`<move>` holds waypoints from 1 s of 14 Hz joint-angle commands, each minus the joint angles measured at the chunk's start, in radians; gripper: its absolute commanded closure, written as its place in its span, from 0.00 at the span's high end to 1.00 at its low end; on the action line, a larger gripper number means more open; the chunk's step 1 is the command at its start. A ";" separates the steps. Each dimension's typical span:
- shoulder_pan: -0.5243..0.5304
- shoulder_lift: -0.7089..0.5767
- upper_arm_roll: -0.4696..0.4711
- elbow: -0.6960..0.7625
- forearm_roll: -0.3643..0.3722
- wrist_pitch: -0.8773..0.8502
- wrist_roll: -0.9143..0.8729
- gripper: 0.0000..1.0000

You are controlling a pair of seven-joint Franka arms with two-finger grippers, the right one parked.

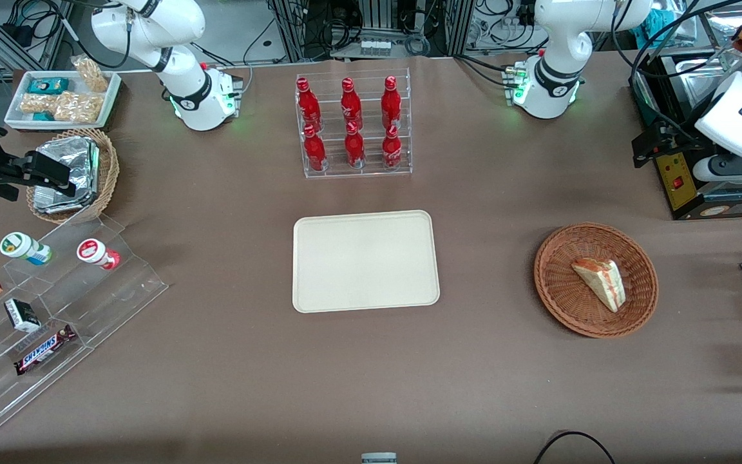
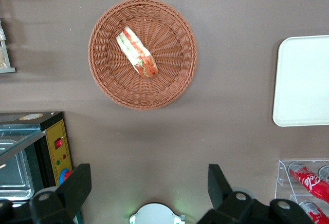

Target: Place sandwich from basket to tray

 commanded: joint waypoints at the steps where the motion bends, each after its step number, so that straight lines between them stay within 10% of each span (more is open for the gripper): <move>1: -0.007 0.012 0.001 0.017 0.006 0.010 0.030 1.00; 14: -0.007 0.016 0.001 -0.006 0.007 0.012 0.032 1.00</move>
